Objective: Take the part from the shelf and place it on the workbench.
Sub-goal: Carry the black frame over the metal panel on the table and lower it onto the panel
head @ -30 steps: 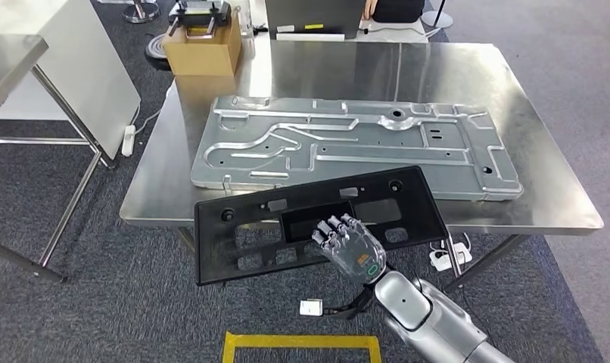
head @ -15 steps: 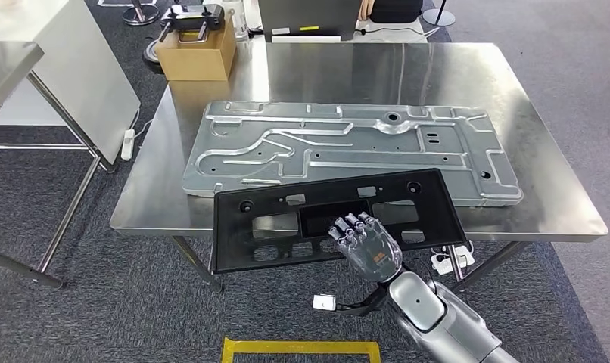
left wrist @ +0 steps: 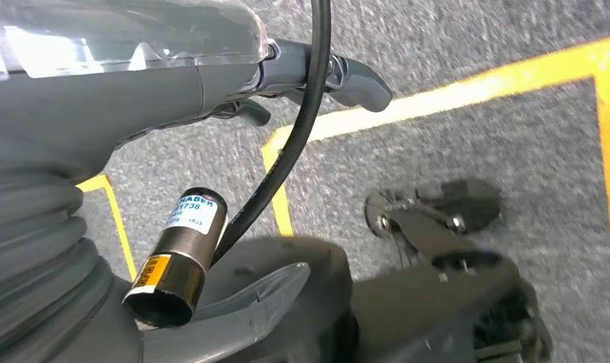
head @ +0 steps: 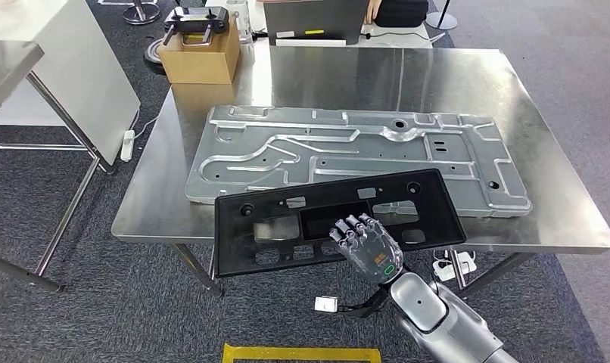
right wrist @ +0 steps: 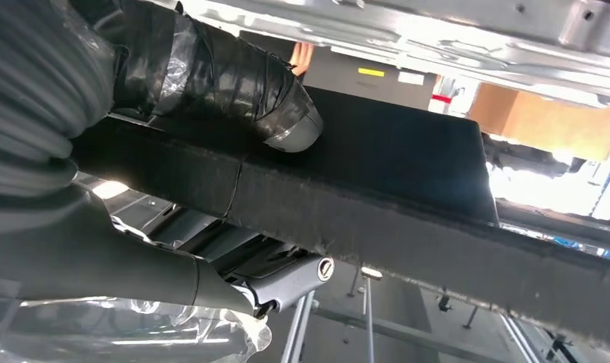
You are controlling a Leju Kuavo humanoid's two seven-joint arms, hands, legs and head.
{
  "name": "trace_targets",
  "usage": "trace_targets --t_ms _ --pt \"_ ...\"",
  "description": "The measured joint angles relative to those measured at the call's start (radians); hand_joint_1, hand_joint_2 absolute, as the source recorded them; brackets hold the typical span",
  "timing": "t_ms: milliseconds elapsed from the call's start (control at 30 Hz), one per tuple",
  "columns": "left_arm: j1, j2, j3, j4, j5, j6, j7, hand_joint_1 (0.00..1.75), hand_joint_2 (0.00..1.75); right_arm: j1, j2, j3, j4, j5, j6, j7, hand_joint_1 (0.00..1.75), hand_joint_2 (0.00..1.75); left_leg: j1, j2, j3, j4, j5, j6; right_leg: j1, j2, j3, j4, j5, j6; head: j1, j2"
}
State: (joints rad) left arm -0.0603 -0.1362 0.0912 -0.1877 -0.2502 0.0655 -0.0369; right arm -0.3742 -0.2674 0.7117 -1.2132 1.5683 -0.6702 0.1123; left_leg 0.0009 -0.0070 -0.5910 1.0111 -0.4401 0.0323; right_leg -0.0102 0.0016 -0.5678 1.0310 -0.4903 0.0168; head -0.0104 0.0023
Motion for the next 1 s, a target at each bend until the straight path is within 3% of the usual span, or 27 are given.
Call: trace_targets --t_ms 67,133,167,200,233,300,367,467,533,600,667,700,733,800,833,900,1000 --pt "0.001 0.0 0.0 0.0 -0.001 0.001 0.0 0.0 1.75 -0.002 0.0 -0.004 -0.001 0.0 -0.001 0.001 1.75 1.75 0.005 0.0 0.014 -0.013 0.001 0.01 -0.001 -0.001 -0.029 0.065 -0.035 0.009 0.001 0.0" --pt "0.0 -0.001 0.0 0.0 -0.002 0.0 0.0 0.0 1.75 0.0 0.0 -0.006 -0.001 0.0 -0.001 0.002 1.75 1.75 0.004 0.001 0.021 -0.015 -0.005 0.016 -0.004 0.0 -0.101 0.199 -0.088 0.015 0.001 0.0" --pt "0.001 -0.001 0.0 0.0 -0.002 0.0 0.0 0.0 1.75 0.003 0.0 -0.006 -0.001 0.0 -0.001 0.002 1.75 1.75 0.004 0.0 0.025 -0.014 -0.009 0.017 -0.005 -0.001 -0.135 0.252 -0.099 0.018 0.001 0.0" --pt "0.002 -0.001 0.0 0.0 -0.002 0.0 0.0 0.0 1.75 0.006 0.0 -0.006 0.0 0.0 -0.001 0.002 1.75 1.75 0.003 0.0 0.03 -0.014 -0.014 0.017 -0.006 -0.001 -0.156 0.274 -0.091 0.02 0.001 0.0" --pt "0.002 -0.001 0.0 0.0 -0.002 0.0 0.0 0.0 1.75 0.008 0.0 -0.006 0.001 0.0 -0.001 0.002 1.75 1.75 0.004 -0.001 0.037 -0.013 -0.02 0.015 -0.007 -0.001 -0.154 0.25 -0.059 0.02 0.001 0.0" --pt "0.004 -0.001 0.0 0.0 -0.004 0.0 0.0 0.0 1.75 0.008 0.0 -0.007 0.001 0.0 -0.001 0.002 1.75 1.75 0.003 -0.002 0.052 -0.01 -0.034 0.01 -0.008 -0.001 -0.104 0.122 0.027 0.017 0.001 0.0" --pt "0.002 -0.001 0.0 0.0 -0.006 0.0 -0.001 0.0 1.75 0.006 0.0 -0.007 0.001 0.0 0.0 0.001 1.75 1.75 0.001 -0.003 0.058 -0.005 -0.046 0.0 -0.004 -0.001 -0.059 0.02 0.062 0.007 0.001 0.0" --pt "-0.001 -0.001 0.0 0.0 -0.009 0.0 -0.001 0.0 1.75 0.006 0.0 -0.008 0.001 0.0 0.0 0.0 1.75 1.75 -0.001 -0.003 0.06 -0.007 -0.056 -0.016 -0.002 0.001 -0.049 0.001 0.052 -0.01 0.001 0.0" --pt "-0.001 -0.001 0.0 0.0 -0.009 0.001 -0.001 0.0 1.75 0.005 0.0 -0.01 0.001 0.0 0.0 0.0 1.75 1.75 -0.001 -0.001 0.052 0.023 -0.077 -0.027 -0.006 0.001 -0.038 -0.007 0.047 -0.023 0.001 0.0" --pt "-0.001 -0.001 0.0 0.0 -0.009 0.001 -0.002 0.0 1.75 0.004 0.002 -0.011 0.0 0.0 0.0 0.0 1.75 1.75 0.002 0.001 -0.001 0.13 -0.123 -0.035 -0.008 0.0 -0.026 -0.011 0.04 -0.034 0.0 0.0" --pt "-0.001 -0.001 0.001 0.0 -0.01 0.001 -0.003 0.0 1.75 0.006 0.003 -0.011 0.0 0.0 0.0 0.0 1.75 1.75 0.004 0.001 -0.083 0.258 -0.157 -0.04 -0.008 -0.002 -0.016 -0.01 0.03 -0.037 0.0 0.0" --pt "-0.002 -0.001 0.001 0.0 -0.01 0.001 -0.004 0.0 1.75 0.007 0.003 -0.011 0.0 0.0 0.0 0.0 1.75 1.75 0.005 0.001 -0.108 0.285 -0.148 -0.041 -0.007 -0.002 -0.009 -0.01 0.024 -0.037 0.0 0.0" --pt "-0.002 -0.001 0.001 0.0 -0.01 0.001 -0.004 0.0 1.75 0.008 0.003 -0.011 0.0 0.0 -0.001 0.0 1.75 1.75 0.005 0.001 -0.115 0.273 -0.118 -0.041 -0.007 -0.002 -0.001 -0.01 0.018 -0.036 0.0 0.0" --pt "-0.002 -0.001 0.001 0.0 -0.01 0.001 -0.003 0.0 1.75 0.009 0.005 -0.011 0.0 0.0 -0.001 0.0 1.75 1.75 0.006 0.002 -0.079 0.156 -0.025 -0.035 -0.008 0.0 0.02 -0.009 0.003 -0.032 0.0 0.0" --pt "-0.001 -0.001 0.001 0.0 -0.01 0.001 -0.003 0.0 1.75 0.008 0.006 -0.011 0.0 0.0 -0.001 0.0 1.75 1.75 0.004 0.002 -0.055 0.095 0.006 -0.031 -0.006 0.001 0.027 -0.008 -0.005 -0.028 0.0 0.0" --pt "0.0 -0.001 0.001 0.0 -0.01 0.001 -0.002 0.0 1.75 0.008 0.006 -0.011 -0.001 0.0 -0.001 0.0 1.75 1.75 -0.001 0.002 -0.024 0.024 0.02 -0.022 -0.003 0.003 0.032 -0.009 -0.014 -0.017 0.0 0.0" --pt "0.002 0.0 0.001 0.0 -0.01 0.001 -0.002 0.0 1.75 0.008 0.006 -0.012 -0.002 0.0 -0.002 0.0 1.75 1.75 0.001 0.0 -0.012 0.006 0.008 -0.009 -0.002 0.001 0.035 -0.012 -0.021 0.001 0.0 0.0"
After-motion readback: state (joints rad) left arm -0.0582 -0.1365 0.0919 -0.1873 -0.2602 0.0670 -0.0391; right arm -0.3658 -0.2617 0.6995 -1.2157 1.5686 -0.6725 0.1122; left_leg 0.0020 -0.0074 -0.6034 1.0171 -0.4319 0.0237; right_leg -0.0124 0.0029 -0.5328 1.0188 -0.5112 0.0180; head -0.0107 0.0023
